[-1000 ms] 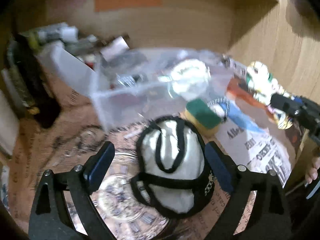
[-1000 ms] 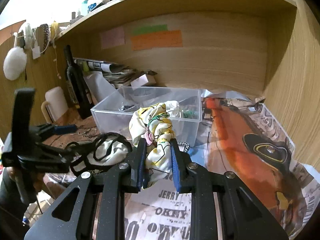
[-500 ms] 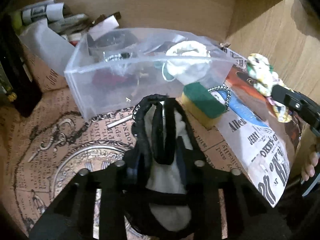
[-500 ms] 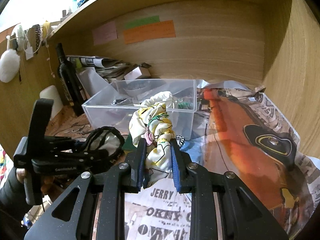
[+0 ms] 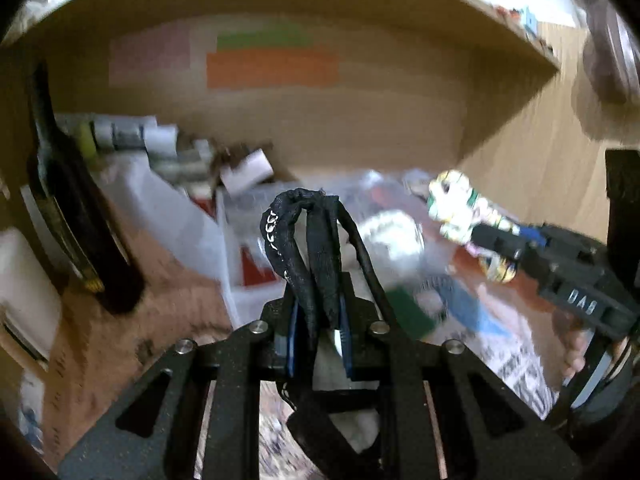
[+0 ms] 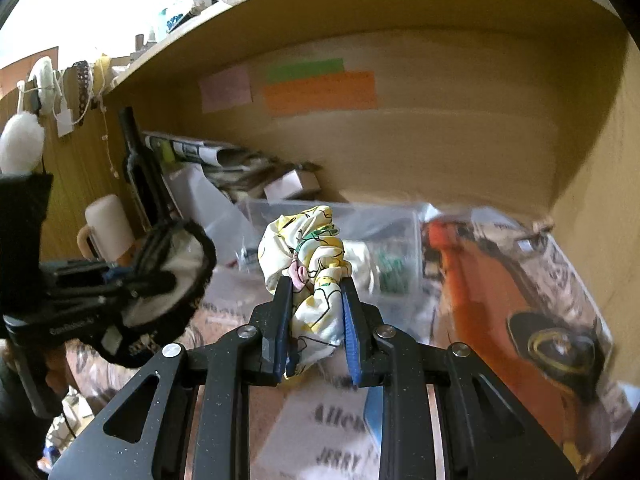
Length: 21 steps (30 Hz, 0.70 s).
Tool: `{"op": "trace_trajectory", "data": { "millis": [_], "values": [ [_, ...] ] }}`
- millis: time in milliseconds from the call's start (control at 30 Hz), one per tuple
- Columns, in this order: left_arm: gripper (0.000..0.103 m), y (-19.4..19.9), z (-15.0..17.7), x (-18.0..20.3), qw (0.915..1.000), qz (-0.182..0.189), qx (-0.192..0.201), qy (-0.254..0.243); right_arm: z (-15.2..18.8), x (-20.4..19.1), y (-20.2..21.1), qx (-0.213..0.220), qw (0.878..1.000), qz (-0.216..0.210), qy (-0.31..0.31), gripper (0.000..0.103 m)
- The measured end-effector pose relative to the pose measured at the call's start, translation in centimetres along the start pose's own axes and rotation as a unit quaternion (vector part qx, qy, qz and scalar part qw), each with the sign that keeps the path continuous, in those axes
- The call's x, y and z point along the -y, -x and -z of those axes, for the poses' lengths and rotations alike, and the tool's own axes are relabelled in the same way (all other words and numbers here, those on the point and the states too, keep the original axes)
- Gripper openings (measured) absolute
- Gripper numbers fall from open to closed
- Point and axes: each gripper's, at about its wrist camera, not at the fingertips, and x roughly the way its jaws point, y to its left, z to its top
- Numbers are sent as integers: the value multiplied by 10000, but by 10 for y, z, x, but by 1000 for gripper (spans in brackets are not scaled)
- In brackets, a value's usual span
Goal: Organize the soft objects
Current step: 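Carry the cap into the box and release while the right tool drops the scrunchie in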
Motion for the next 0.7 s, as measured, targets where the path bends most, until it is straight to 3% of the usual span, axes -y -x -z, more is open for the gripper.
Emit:
{"op": "trace_trajectory", "data": {
  "millis": [267, 700],
  "values": [
    [17, -16, -45, -5, 9980, -422, 449, -124, -31, -8, -28, 41, 9997, -55, 213, 21],
    [17, -113, -54, -18, 9982, -510, -298, -24, -36, -5, -98, -649, 9976, -26, 239, 21]
  ]
}}
